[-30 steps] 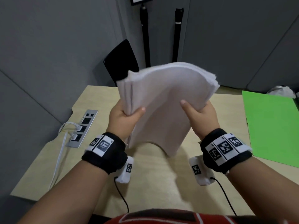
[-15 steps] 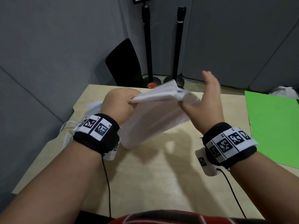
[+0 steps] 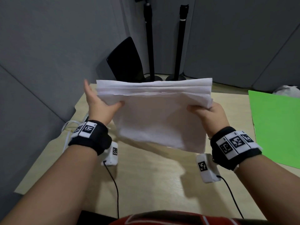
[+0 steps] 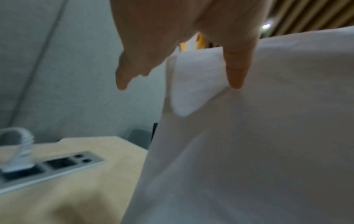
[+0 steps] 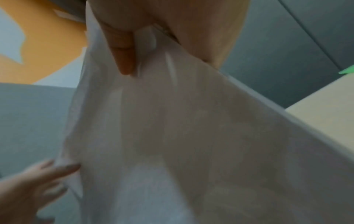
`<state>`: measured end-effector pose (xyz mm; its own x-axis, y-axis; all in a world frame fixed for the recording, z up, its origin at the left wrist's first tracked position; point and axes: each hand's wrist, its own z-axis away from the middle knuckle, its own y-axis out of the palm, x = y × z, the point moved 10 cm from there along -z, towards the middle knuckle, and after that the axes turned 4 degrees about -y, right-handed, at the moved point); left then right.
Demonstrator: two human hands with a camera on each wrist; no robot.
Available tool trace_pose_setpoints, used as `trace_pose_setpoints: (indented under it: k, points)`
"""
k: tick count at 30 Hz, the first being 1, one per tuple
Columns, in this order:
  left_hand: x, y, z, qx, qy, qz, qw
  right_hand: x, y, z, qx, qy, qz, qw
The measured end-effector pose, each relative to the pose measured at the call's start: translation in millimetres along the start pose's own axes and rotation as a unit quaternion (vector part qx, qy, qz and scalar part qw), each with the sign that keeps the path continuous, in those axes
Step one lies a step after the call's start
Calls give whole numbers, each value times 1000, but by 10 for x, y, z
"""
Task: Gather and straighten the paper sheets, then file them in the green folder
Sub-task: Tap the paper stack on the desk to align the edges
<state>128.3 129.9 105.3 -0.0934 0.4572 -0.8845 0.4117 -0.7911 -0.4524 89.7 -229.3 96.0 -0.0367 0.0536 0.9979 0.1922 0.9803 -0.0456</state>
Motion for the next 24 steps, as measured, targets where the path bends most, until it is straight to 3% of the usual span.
trace_pose_setpoints:
  k: [3,5,19,24]
  points:
    - [359,116,-58,81,-105,122,984,-65,-50,-25,-22,21,-30,999]
    - [464,169,-74,109,-120,155,975,-97,-83,-23,-42,31,-34,998]
    - [-172,290,180,75,16,226,971,-135,-263,-16,-112,-9,14,994]
    - [413,506,452,96,-108,145,979,-573,-195,55,-30,75,148,986]
